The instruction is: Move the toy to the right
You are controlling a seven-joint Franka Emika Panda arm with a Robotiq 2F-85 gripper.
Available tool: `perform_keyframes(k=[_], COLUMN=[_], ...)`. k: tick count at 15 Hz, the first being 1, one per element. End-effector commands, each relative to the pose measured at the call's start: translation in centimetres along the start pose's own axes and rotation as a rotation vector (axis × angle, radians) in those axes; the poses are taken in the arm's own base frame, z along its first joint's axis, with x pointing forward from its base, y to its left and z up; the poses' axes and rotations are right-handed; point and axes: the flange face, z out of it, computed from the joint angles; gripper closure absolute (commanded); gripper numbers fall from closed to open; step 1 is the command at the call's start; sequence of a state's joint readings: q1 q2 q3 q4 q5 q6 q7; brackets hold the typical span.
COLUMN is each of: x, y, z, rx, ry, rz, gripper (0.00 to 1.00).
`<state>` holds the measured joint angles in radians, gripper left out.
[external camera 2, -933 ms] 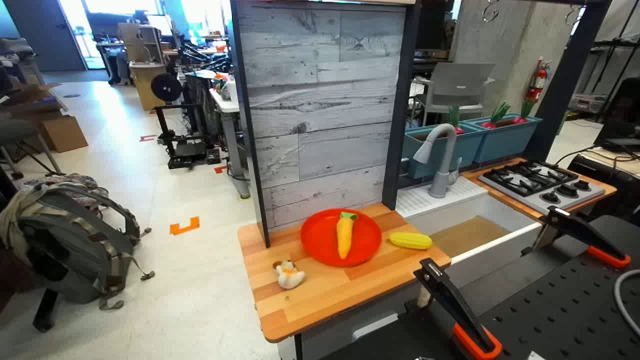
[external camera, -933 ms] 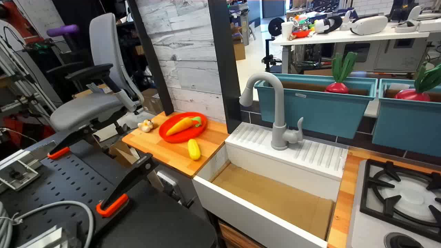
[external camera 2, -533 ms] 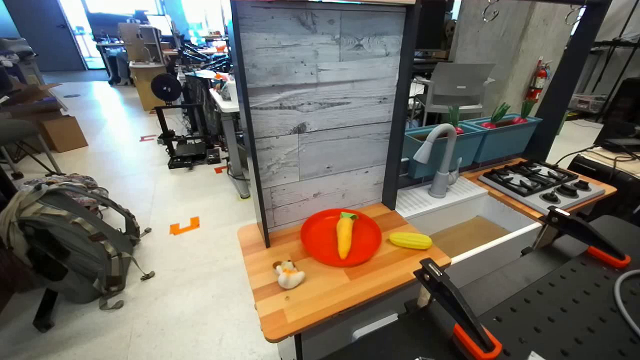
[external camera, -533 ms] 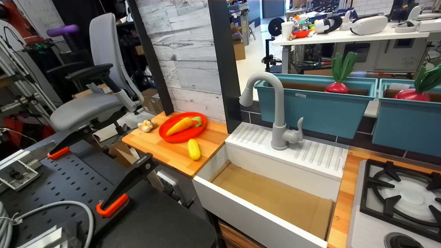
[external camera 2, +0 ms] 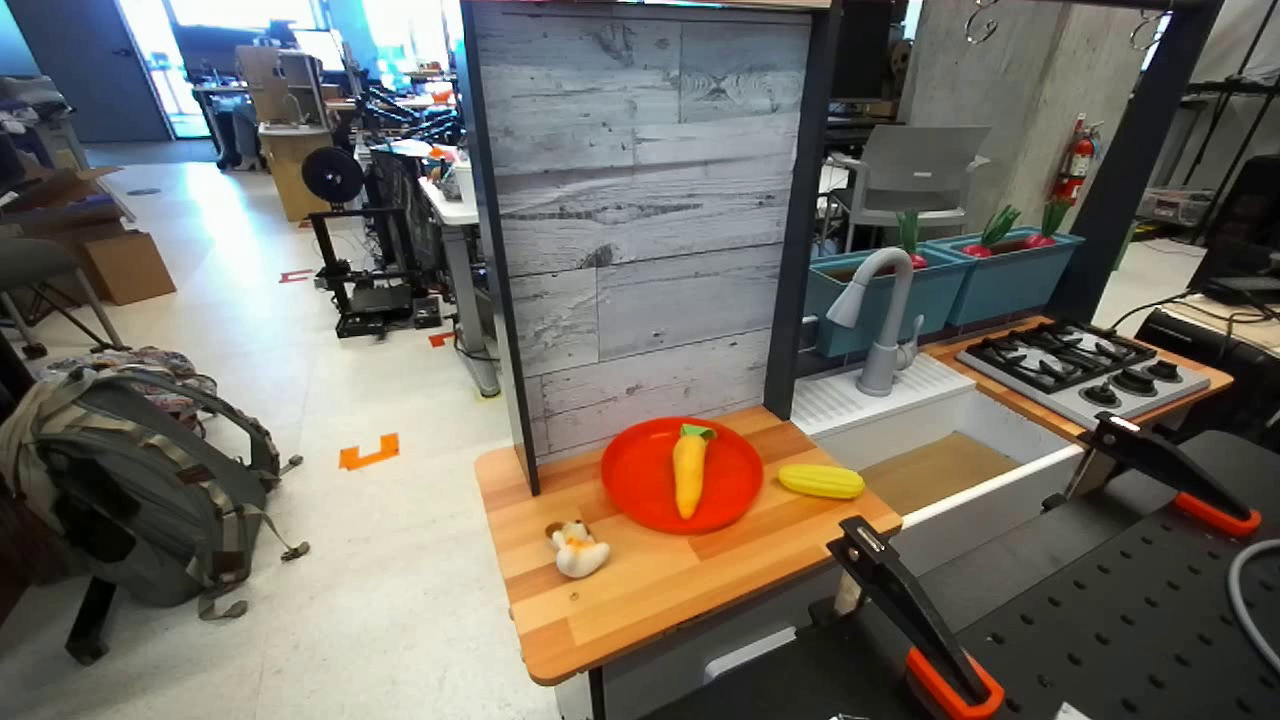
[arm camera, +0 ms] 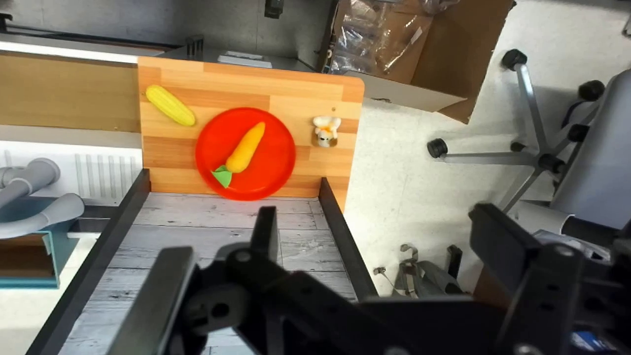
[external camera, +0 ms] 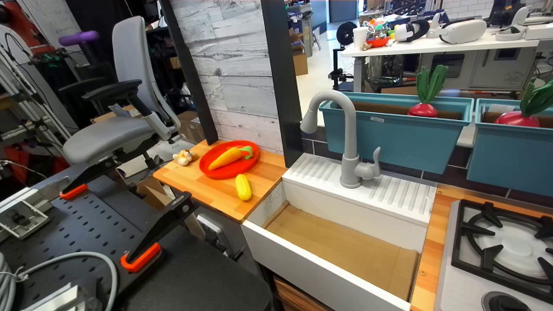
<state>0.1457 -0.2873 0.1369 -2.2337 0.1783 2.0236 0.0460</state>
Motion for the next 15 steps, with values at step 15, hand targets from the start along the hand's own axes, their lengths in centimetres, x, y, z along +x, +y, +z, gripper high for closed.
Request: perform_keyframes(k=[15], x=[5.7], y=[3.6], z=[24.9], rx=[-0.021], ry=[-0.213], rz=[-0.015], gripper=[0.0])
